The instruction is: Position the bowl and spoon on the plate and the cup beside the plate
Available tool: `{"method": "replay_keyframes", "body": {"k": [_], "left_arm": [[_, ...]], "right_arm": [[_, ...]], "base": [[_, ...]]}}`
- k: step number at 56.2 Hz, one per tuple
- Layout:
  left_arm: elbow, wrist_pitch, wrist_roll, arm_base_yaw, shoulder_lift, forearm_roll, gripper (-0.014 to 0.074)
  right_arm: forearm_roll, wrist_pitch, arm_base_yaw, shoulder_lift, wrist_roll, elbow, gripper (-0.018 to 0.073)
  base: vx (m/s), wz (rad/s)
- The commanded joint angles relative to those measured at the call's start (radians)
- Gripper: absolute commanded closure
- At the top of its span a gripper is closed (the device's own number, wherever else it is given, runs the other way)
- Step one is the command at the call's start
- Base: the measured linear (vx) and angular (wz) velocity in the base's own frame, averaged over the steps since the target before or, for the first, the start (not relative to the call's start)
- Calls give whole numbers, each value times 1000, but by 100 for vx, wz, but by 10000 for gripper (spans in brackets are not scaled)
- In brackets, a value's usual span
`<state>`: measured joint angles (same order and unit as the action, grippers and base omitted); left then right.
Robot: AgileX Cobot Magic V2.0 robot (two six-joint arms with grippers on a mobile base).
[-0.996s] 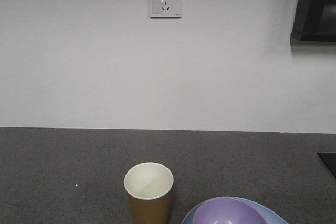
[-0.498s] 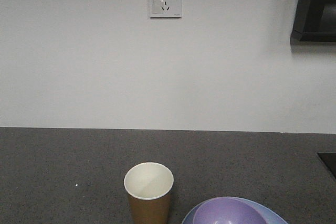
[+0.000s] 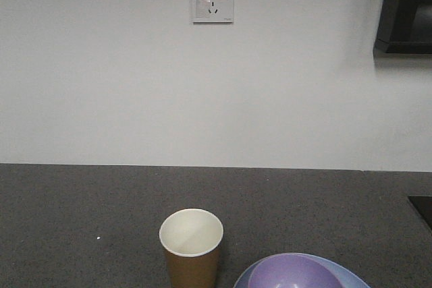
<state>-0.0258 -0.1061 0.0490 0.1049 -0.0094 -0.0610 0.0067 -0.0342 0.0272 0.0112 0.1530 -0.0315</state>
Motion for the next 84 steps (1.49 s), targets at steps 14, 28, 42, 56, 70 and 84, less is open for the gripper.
{"method": "replay_keyframes", "body": {"k": [14,28,42,56,70,84], "left_arm": [[26,81,-8,-1,-7,-10,599],[26,81,-8,-1,-7,-10,599],[26,81,-8,-1,-7,-10,599],[26,81,-8,-1,-7,-10,599],[26,81,-8,-1,-7,-10,599],[26,81,-8,-1,-7,-10,599]], "right_arm": [[-7,81,-3,5,-7,-3,568],[-7,81,-3,5,-7,-3,568],[-7,81,-3,5,-7,-3,568],[-7,81,-3,5,-7,-3,568],[-7,81,-3,5,-7,-3,568],[-7,81,-3,5,-7,-3,568]], "base": [[0,0],[0,0],[0,0],[0,0],[0,0],[0,0]]}}
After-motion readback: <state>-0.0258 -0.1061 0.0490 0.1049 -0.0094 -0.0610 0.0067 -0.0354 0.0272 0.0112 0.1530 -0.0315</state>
